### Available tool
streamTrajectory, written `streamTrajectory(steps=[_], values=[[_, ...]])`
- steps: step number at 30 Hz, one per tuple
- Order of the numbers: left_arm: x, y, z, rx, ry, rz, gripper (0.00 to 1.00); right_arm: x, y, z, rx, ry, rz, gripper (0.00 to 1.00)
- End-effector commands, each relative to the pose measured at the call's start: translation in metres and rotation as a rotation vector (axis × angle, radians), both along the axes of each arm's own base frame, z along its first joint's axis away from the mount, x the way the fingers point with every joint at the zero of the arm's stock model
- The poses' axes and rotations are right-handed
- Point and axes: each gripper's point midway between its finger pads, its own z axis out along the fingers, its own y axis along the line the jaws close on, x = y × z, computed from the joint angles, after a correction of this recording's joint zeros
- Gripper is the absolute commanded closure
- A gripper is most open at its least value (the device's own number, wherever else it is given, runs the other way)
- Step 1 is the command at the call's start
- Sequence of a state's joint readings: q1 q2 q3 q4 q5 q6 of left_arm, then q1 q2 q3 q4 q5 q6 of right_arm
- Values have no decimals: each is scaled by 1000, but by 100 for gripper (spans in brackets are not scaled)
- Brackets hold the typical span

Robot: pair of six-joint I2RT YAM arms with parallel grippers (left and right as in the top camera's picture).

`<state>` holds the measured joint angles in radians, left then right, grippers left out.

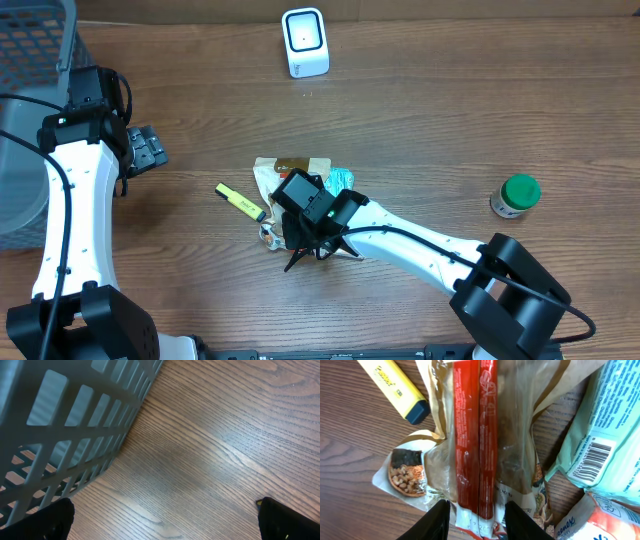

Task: Scan the item barcode
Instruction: 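Move the right gripper over the snack pile and grasp the red stick packet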

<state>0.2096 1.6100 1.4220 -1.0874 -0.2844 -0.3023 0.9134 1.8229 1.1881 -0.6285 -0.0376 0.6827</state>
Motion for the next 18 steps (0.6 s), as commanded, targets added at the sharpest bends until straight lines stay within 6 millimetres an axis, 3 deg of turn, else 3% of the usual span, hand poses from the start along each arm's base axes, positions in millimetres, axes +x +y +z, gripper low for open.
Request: streamTrajectory(steps=[1,6,18], values=[[2,0,10,13,-23,-18,0,-4,-2,-17,-28,35,-22,63],[2,0,10,13,-23,-18,0,-4,-3,-19,-33,39,-22,76],[2,0,10,13,-23,-18,0,-6,-5,-20,-42,48,-21,77]])
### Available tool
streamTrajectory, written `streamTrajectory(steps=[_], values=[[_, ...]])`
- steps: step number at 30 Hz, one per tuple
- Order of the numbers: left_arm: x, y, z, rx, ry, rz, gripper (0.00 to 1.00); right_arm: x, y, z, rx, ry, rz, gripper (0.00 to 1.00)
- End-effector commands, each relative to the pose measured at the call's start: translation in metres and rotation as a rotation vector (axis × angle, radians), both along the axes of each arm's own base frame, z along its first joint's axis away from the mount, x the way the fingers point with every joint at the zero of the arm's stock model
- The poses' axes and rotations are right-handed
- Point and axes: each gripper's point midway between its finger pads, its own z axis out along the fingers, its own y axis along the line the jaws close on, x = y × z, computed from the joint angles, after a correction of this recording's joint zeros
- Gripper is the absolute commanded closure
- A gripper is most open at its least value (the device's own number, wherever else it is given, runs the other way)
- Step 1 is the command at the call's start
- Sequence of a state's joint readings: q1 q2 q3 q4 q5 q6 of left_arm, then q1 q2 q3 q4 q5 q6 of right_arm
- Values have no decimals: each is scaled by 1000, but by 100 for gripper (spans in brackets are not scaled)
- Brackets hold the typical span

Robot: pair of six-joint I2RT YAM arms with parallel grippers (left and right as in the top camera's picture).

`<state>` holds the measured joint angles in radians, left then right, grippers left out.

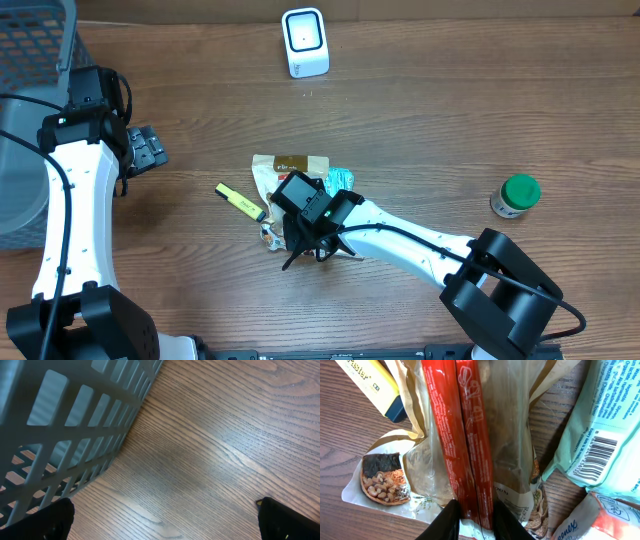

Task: Scan the item barcode
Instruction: 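Move the right gripper over the snack pile and grasp the red stick packet, then pull the red stick packet out of the pile to the right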

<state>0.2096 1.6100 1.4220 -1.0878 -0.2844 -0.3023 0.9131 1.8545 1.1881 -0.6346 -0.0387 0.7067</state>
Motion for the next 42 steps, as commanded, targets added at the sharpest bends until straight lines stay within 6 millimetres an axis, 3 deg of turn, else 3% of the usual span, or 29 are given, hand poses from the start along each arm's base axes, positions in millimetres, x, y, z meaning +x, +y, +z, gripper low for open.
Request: streamTrajectory(steps=[1,9,11,20,25,28,34,42], values=[[3,0,10,13,-23,-18,0,-5,-2,-7,-15,21,6,78],[3,0,10,13,-23,-18,0,2,-12,-3,-27,31,-25,96],[3,0,10,13,-23,-18,0,2,-18,3,-41,38,9,96],[3,0,10,13,-23,-18,0,-10,-22,59,-20,-100,465,96],[3,0,10,13,-23,-18,0,-40,-17,97,98,-181,821,96],[3,0,10,13,-23,-18,0,-55,-24,112,121,-216,961,96],[3,0,10,13,-23,-18,0,-63,-42,117,61,-237,1064,96],[3,0,10,13,-23,-18,0,-60,-43,116,44,-245,1061,96]])
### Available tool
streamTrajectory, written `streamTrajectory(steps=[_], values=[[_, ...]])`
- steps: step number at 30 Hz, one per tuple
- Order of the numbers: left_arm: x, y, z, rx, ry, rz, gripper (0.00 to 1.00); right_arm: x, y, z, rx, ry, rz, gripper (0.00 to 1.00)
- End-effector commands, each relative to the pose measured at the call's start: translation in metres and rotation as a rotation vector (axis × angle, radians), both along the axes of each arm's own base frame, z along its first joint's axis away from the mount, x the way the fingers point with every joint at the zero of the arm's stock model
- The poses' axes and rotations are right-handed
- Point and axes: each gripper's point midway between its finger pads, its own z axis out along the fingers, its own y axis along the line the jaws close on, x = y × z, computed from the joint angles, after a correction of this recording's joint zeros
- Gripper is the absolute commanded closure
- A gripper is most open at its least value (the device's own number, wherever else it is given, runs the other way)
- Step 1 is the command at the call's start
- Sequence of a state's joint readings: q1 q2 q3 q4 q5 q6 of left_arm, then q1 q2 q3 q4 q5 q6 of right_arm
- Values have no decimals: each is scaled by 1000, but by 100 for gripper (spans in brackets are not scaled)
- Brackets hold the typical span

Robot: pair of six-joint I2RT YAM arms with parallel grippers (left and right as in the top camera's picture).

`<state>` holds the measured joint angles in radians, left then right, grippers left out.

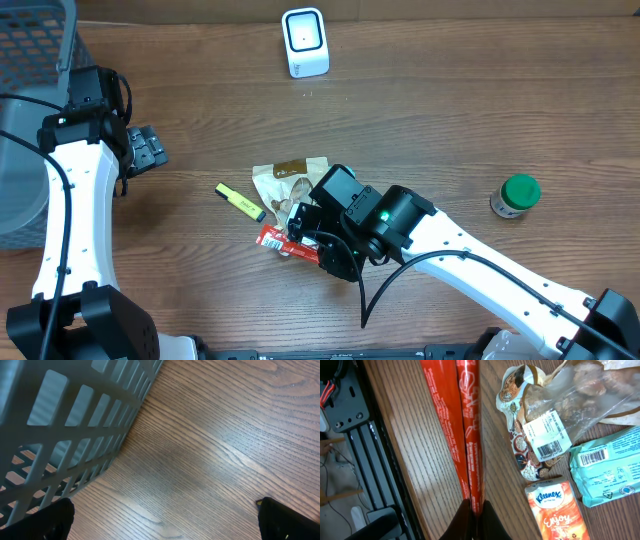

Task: Scan the item barcode
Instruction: 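Pull the red stick packet out of the pile to the right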

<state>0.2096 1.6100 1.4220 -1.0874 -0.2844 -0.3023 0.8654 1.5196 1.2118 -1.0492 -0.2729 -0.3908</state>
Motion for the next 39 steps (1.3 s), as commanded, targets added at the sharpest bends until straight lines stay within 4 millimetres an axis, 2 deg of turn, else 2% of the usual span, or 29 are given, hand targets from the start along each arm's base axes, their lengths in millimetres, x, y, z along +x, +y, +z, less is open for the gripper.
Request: streamTrajectory(steps=[1,5,8,11,15,16,23,28,35,39], values=[[2,0,10,13,-23,-18,0,8,3,16,31,-57,12,96],[2,0,10,13,-23,-18,0,16,-6,9,-26,-97,-15,96],[2,0,10,13,-23,-18,0,23,-14,5,-72,-110,-100,96],[2,0,10,13,-23,-18,0,31,-32,-4,-127,-80,-240,96],[2,0,10,13,-23,-18,0,32,-69,-19,-215,2,-345,96],[2,0,10,13,-23,-18,0,33,-72,-21,-216,13,-358,96],[2,0,10,13,-23,-18,0,33,-91,-43,-230,103,-425,96],[3,0,10,13,-23,-18,0,20,-103,-68,-328,174,-422,96],[2,0,10,13,-23,-18,0,12,-109,-96,-415,248,-413,96],[2,0,10,13,-23,-18,0,16,-106,-104,-416,249,-412,96]])
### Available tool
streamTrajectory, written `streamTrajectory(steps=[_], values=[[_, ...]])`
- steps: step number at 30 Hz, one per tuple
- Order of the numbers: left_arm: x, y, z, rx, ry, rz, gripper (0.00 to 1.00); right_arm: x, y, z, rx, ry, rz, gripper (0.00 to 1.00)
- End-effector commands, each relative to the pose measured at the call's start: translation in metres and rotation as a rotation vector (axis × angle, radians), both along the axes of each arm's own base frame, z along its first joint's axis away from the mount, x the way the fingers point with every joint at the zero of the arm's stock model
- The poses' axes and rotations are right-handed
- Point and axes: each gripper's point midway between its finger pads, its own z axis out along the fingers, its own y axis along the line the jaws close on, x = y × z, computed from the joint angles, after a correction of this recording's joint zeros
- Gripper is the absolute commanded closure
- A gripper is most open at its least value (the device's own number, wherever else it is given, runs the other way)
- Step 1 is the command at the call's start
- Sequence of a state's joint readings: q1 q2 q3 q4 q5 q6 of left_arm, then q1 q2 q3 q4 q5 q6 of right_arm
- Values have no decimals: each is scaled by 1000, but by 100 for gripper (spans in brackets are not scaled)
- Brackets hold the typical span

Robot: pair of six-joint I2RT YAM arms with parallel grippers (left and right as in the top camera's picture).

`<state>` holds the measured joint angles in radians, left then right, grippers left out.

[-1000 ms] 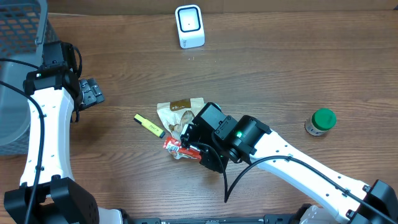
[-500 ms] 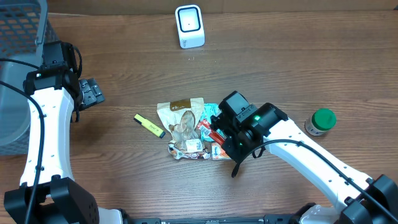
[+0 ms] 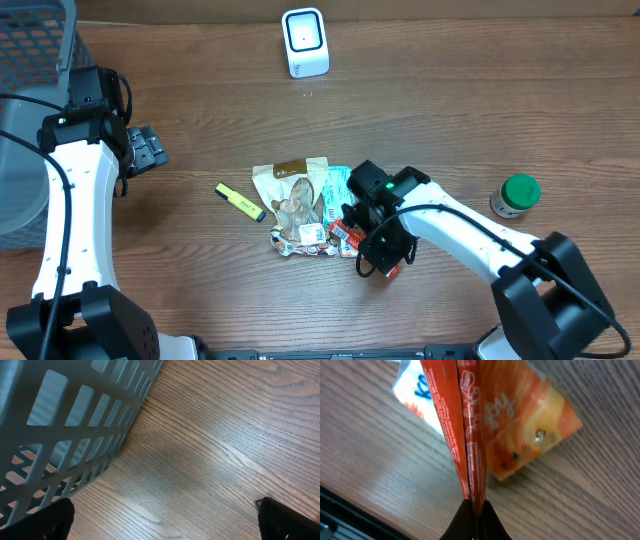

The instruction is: Scan the item barcode

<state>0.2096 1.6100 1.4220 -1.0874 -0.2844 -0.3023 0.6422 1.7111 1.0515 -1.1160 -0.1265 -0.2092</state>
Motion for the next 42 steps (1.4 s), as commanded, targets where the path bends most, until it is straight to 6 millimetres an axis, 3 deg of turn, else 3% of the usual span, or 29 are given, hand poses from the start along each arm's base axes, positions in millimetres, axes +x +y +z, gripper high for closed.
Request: streamTrajectory(steps=[1,7,10,14,19,23,25,28,36,42], values=[[2,0,10,13,-22,-18,0,3,1,-6,0,-2,-6,87],[2,0,10,13,-23,-18,0,7,-1,-7,-11,-22,-4,73],[2,0,10,13,-23,-18,0,7,-2,-7,-17,-27,1,53],[2,0,10,13,-23,-18,0,11,-2,-4,3,-29,-16,48],[2,0,10,13,-23,-18,0,17,5,16,148,-16,-42,47],[2,0,10,13,-23,-18,0,23,-2,27,228,14,-126,38],[3,0,10,13,-23,-18,0,24,-5,29,278,47,-178,39],[3,0,10,13,-23,-18,0,23,-12,27,304,77,-224,52],[2,0,10,13,-22,-18,0,5,-16,5,306,120,-247,59],[2,0,10,13,-23,-18,0,-1,-16,1,313,134,-254,65]])
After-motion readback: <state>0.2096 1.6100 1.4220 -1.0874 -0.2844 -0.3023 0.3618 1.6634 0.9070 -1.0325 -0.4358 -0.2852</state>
